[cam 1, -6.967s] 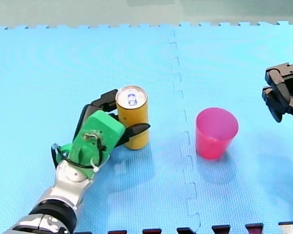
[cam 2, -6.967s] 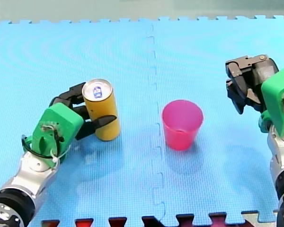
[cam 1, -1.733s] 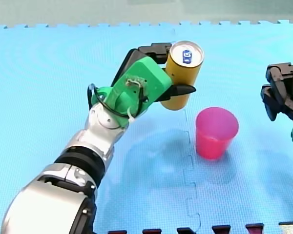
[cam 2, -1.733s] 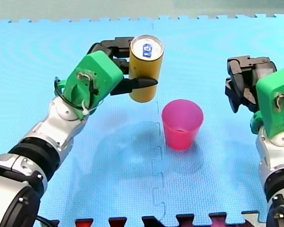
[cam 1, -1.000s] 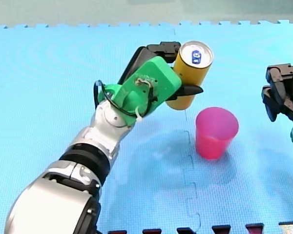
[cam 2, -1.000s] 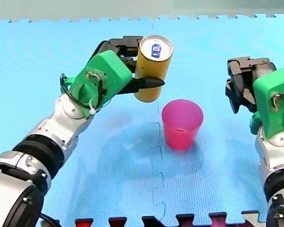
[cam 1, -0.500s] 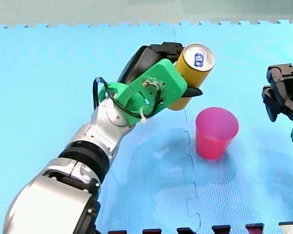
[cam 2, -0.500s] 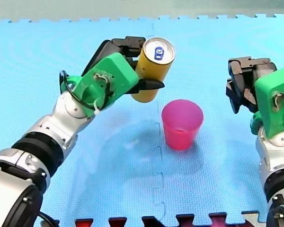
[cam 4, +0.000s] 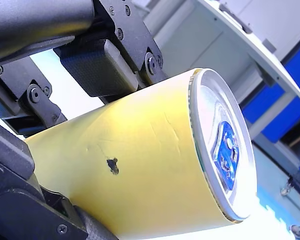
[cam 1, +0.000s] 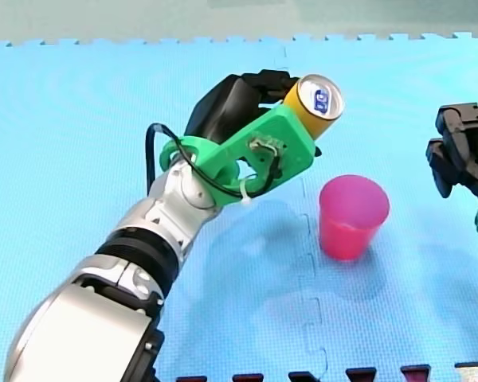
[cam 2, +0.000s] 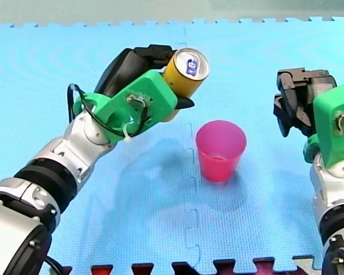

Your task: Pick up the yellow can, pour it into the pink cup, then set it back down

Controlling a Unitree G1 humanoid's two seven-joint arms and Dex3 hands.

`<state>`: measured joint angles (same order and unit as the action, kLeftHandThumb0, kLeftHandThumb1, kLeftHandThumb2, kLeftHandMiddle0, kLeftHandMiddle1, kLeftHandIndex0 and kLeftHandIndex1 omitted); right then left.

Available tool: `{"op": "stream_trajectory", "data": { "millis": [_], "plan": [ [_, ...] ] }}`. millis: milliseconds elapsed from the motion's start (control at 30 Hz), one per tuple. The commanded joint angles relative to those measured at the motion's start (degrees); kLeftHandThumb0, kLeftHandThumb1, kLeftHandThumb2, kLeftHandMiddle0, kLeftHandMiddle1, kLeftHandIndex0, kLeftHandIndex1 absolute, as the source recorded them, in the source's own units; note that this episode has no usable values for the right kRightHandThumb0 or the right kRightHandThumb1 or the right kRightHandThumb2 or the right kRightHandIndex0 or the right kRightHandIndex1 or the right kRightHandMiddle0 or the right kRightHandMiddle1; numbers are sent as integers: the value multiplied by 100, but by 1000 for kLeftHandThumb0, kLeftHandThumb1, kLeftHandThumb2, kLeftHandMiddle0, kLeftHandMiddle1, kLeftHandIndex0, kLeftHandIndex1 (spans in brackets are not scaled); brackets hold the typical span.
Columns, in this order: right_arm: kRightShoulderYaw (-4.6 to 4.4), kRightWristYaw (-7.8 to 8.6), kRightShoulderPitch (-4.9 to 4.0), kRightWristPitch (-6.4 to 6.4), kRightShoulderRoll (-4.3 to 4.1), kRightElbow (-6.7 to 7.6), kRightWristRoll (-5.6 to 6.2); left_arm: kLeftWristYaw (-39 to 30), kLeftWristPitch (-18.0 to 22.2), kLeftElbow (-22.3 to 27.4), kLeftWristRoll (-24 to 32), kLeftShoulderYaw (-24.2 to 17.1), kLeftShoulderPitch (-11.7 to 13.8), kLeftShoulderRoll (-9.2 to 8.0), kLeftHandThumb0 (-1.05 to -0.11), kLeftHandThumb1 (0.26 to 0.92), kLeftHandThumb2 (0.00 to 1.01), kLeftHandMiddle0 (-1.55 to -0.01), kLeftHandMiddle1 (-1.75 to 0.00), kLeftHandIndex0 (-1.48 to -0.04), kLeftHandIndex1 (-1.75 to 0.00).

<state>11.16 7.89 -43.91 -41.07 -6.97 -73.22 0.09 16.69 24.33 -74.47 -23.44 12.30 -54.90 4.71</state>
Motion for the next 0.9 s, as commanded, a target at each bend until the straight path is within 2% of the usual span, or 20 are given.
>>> {"op": "stream_trajectory", "data": {
  "millis": [0,200,400,533,600,700,767,867],
  "plan": [
    [16,0,3,-34,-4,27,35,95,7,5,-11,21,-49,-21,-500,793,1,-1365,-3,-1170,0],
    [25,2,3,-48,11,27,41,254,47,6,-79,88,-35,-22,-505,795,1,-1368,-3,-1165,0],
    [13,-40,5,-85,5,17,23,653,237,38,-364,347,-34,-33,-511,806,5,-1371,-3,-1164,0],
    [-16,-204,8,-87,13,12,-33,815,296,70,-462,446,-38,-35,-516,816,6,-1373,-3,-1163,0],
    [-31,-281,-5,-23,22,14,-57,853,300,73,-479,465,-39,-36,-517,819,6,-1374,-4,-1162,0],
    [-24,-327,-39,228,45,19,-30,908,289,68,-494,487,-41,-33,-517,821,5,-1375,-3,-1162,0],
    [-57,-414,-48,392,53,36,-63,952,284,69,-498,497,-42,-28,-518,822,4,-1375,-3,-1163,-1],
    [-104,-582,-36,488,62,70,-117,980,290,69,-483,496,-43,-23,-518,823,3,-1375,-3,-1165,-1]
  ]
}}
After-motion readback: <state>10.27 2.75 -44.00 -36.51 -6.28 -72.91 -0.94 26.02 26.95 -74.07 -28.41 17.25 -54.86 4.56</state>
